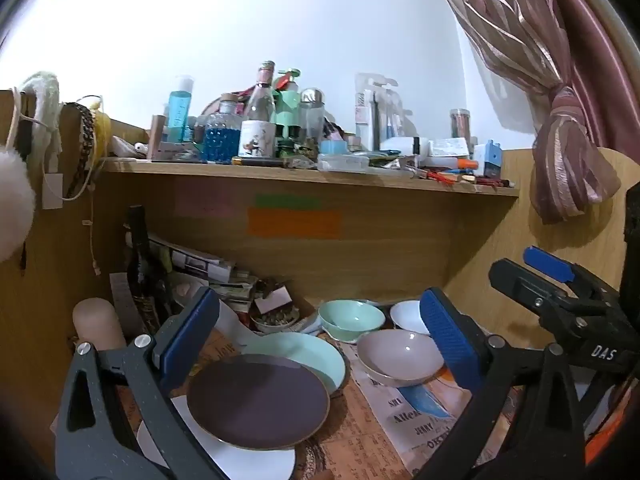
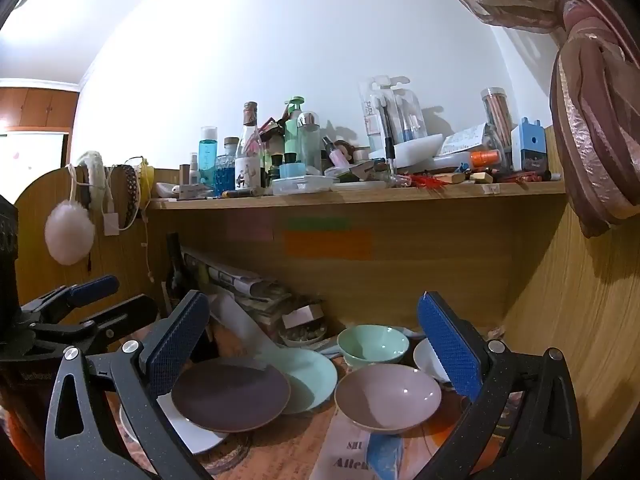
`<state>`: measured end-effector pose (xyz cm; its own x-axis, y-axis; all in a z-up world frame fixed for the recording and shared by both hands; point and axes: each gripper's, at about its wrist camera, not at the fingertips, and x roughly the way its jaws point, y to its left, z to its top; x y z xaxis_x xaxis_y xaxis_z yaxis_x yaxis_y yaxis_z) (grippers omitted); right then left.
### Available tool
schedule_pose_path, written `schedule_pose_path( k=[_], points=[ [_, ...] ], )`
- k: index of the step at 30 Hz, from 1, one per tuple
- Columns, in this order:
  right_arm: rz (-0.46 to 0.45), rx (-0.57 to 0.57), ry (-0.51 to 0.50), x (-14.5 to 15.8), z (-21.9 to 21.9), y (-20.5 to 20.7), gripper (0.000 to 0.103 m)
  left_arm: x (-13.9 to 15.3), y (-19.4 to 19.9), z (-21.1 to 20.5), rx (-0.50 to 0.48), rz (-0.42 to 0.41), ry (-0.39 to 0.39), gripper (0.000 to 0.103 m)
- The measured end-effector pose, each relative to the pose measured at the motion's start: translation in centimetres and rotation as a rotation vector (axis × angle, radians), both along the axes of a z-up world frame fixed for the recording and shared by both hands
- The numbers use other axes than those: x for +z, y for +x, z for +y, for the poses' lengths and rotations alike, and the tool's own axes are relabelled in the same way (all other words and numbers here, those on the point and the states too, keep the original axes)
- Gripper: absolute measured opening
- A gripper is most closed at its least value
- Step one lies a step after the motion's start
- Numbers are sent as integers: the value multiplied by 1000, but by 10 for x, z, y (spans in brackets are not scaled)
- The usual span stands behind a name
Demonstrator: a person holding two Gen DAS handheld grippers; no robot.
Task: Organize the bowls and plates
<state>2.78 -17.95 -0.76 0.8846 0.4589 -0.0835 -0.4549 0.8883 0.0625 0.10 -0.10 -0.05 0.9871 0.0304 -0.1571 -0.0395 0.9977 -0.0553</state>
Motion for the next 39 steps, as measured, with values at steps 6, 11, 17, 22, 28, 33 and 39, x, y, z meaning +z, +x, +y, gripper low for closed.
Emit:
schedule_pose_path(
  k=[6,11,17,22,28,33,39],
  points=[
    [6,2,6,0,-5,2,103,-1,5,6,-17,9,-38,102],
    [-4,1,-10,-1,-1,-1,103,-2,6,11,-22,8,-43,102],
    [1,-1,-8,-2,-1,1,103,-3,2,3,-25,-5,-5,102],
    [4,-2,-6,-1,-2,2,103,-3,0,0,-30,-9,7,102],
    [4,0,2,-4,-2,1,103,-2,0,-1,-30,-10,8,102],
    [5,1,3,-3,-2,0,103,-1,0,-1,-30,-9,9,102],
    [5,2,3,-3,-2,0,103,-2,-1,0,-32,-12,5,102]
  ],
)
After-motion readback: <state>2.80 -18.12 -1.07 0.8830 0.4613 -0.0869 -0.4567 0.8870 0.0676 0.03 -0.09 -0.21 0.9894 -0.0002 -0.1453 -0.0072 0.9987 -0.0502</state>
